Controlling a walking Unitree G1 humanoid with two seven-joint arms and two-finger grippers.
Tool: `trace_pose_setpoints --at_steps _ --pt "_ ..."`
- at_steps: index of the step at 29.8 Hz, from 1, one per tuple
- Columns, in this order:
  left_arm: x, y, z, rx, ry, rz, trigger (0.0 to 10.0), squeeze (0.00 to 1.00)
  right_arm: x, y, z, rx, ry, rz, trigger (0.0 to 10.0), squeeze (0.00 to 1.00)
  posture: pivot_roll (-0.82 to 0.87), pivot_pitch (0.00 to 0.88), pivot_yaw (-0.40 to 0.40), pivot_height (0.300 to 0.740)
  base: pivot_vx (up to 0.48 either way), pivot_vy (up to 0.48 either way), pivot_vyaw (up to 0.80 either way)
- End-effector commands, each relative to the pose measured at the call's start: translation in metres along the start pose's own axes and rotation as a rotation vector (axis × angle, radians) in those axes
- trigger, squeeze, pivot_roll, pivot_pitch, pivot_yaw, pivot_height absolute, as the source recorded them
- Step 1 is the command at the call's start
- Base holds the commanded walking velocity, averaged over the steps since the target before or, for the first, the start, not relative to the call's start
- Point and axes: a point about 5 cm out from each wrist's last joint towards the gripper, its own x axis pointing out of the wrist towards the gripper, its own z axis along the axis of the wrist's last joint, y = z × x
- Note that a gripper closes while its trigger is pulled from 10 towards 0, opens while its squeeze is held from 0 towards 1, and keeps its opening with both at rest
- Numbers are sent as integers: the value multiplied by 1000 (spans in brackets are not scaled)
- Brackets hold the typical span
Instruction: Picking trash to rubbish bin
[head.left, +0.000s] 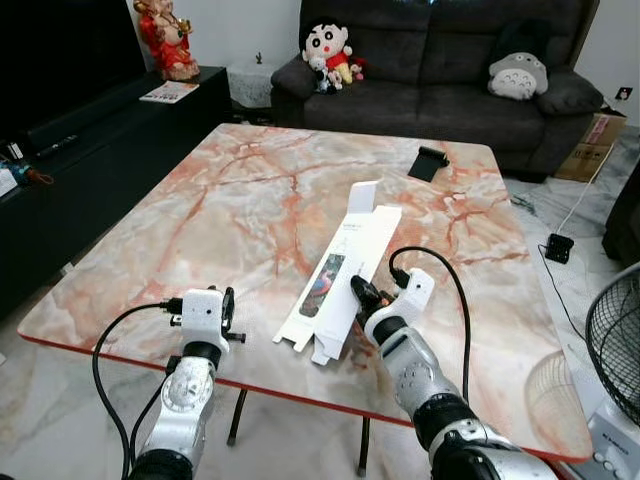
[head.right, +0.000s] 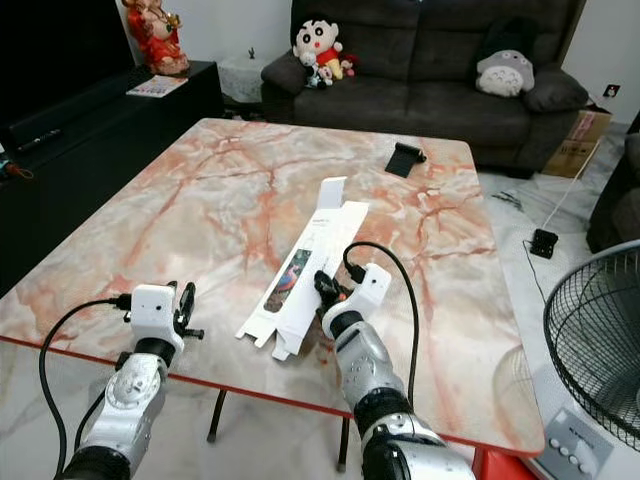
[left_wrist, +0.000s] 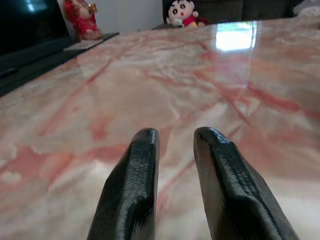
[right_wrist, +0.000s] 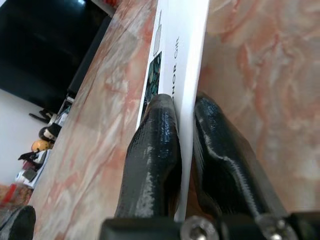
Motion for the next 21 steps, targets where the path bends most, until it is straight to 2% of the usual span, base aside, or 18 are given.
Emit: trace_pose_setpoints --at_steps 1,6,21 --pt "-4 1 -7 -10 30 5 10000 0 -1 7 -17 31 33 0 10000 0 52 0 -1 740 -315 0 0" --pt "-4 0 -7 -11 33 -2 10000 0 -2 5 -17 10 36 1 10000 0 49 0 1 740 -310 0 0" --pt "-4 -3 -7 -18 30 -8 10000 0 -2 3 -14 31 18 -2 10000 0 43 0 -4 740 -306 0 0"
